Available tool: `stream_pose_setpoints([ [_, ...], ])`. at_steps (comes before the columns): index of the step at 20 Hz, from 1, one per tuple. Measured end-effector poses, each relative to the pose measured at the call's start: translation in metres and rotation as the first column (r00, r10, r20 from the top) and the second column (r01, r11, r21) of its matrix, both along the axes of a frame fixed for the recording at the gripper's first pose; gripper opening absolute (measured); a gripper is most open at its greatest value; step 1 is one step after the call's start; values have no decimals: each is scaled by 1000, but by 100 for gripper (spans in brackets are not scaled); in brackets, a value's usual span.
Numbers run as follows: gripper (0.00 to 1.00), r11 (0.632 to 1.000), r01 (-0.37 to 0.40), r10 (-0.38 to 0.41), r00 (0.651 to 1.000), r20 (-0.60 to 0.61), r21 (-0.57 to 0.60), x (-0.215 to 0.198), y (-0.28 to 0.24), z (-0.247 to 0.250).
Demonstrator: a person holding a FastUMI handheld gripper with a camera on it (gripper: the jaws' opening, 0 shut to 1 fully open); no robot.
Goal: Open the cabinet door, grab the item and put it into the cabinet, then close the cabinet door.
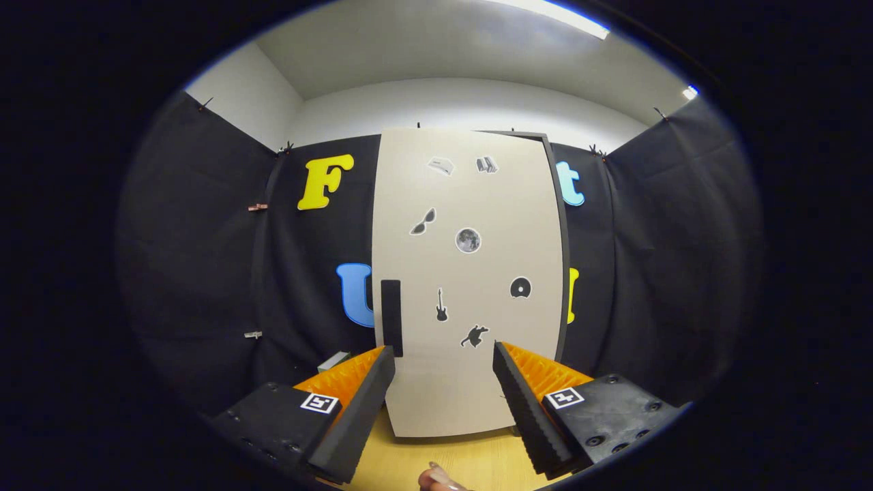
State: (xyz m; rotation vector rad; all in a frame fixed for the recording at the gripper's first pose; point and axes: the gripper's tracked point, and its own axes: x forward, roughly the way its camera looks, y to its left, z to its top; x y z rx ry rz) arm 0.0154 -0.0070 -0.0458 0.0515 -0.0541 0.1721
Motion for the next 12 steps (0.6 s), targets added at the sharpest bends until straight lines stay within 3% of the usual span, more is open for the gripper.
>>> stream_pose_setpoints([
  [12, 95, 1000, 5, -5, 1000, -10, -8, 4, 7, -3],
])
